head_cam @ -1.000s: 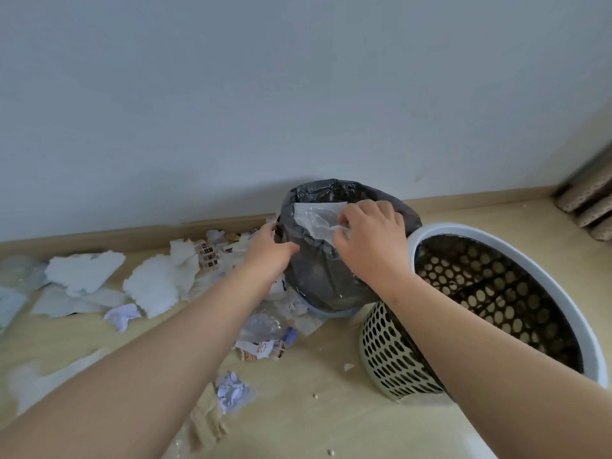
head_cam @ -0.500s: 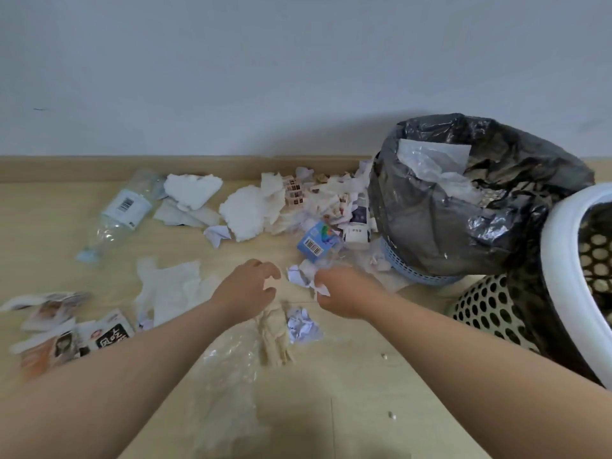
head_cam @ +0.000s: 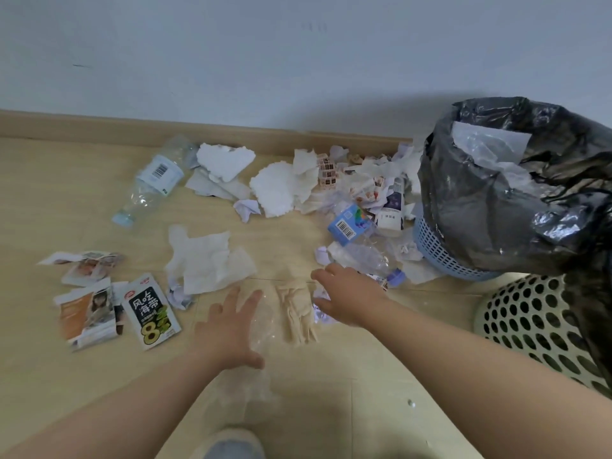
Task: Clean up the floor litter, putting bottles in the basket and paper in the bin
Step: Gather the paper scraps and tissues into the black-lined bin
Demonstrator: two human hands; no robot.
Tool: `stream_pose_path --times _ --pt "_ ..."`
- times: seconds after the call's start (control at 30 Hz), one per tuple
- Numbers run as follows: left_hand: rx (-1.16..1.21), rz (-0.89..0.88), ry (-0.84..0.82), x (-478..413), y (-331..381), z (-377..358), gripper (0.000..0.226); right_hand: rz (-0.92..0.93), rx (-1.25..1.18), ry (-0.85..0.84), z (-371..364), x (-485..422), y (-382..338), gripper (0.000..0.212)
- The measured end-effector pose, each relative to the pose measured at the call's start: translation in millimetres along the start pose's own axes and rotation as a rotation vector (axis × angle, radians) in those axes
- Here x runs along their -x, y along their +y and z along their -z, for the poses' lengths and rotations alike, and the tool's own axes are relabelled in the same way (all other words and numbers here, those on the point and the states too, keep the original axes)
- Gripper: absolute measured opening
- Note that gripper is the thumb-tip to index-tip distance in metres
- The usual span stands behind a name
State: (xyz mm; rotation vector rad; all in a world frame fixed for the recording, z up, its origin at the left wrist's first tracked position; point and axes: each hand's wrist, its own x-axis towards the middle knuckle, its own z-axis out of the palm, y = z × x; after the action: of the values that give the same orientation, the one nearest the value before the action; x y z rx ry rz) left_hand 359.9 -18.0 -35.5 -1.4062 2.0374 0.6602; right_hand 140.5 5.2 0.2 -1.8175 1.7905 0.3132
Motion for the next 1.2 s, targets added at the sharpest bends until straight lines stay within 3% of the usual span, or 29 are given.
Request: stream_pose_path --times 0.27,0.33,0.43,0.57,0.67,0.77,0.87,1.07,1.2 --pt "0.515 0.144 0.199 -11 -3 3 0.044 -0.080 -0.124 0.002 -5 5 -10 0.043" --pt "0.680 0.184 0.291 -11 8 16 0.024 -0.103 -0.320 0.007 -8 10 -10 0.050" --pt "0.912 0.227 0.351 -5 35 42 0.020 -0.075 -0.680 0.011 -6 16 -9 0.075" --pt "1.430 0.217 0.150 9 76 72 0.009 -0.077 -0.974 0.057 6 21 -6 0.084" --pt "1.571 0.113 0.005 20 99 86 0.017 -0.078 -1.148 0.064 18 23 5 0.082" --pt "1.496 0.037 -0.074 25 115 94 0.041 -0.033 -1.114 -0.004 26 31 14 0.071" --pt "1.262 0.061 -0.047 18 113 99 0.063 -0.113 -1.167 0.053 25 36 21 0.045" --pt "0.875 -0.005 0.152 -10 80 104 0.026 -0.358 -1.052 0.228 13 36 46 0.028" --pt "0.405 0.022 0.389 -30 47 83 0.023 -0.373 -0.898 0.218 4 37 53 0.021"
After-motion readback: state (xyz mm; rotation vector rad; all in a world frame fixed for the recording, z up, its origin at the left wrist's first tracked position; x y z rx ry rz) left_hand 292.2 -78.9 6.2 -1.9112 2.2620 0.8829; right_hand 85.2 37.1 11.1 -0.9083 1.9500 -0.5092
